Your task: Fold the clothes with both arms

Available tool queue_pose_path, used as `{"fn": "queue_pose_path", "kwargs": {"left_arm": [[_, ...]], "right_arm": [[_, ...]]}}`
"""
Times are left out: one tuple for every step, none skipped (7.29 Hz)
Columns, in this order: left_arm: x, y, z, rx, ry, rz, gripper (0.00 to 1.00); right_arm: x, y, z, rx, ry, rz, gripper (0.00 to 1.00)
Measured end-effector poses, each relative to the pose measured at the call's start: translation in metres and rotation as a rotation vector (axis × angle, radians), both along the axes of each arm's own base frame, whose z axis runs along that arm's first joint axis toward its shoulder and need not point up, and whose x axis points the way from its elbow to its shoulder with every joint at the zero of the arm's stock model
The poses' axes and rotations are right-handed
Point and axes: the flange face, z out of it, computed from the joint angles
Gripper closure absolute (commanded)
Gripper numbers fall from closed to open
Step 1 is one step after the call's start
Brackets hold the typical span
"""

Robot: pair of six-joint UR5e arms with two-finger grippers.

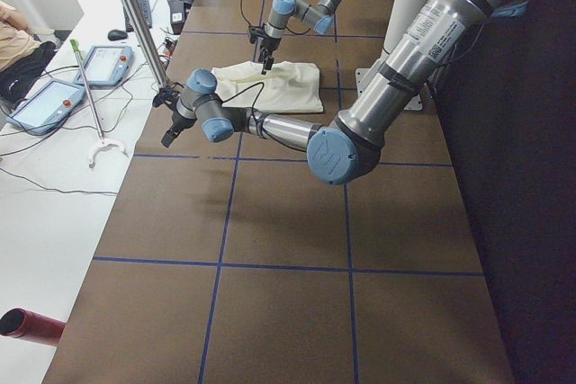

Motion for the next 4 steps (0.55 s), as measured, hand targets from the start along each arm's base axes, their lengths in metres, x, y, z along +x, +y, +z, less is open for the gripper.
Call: {"fn": "queue_pose_path", "kwargs": {"left_arm": [[0.0000,0.0000,0.0003,0.000,0.000,0.000,0.00],[0.0005,0.0001,0.0005,-0.001,-0.001,0.001,0.00],[0.0008,0.0003,0.0011,-0.001,-0.001,0.001,0.00],[0.0009,0.0004,0.0014,-0.002,-0.001,0.002,0.00]], "right_arm": [[-0.0064,-0.0038,0.0105,0.003,-0.015,0.001,0.58],[-0.0091,-0.0052,0.0144,0.005,-0.025,0.001,0.81],[-0.0098,-0.0055,0.0152,0.007,-0.031,0.000,1.00],[-0.0096,-0.0054,0.0145,0.008,-0.035,0.000,1.00]]}}
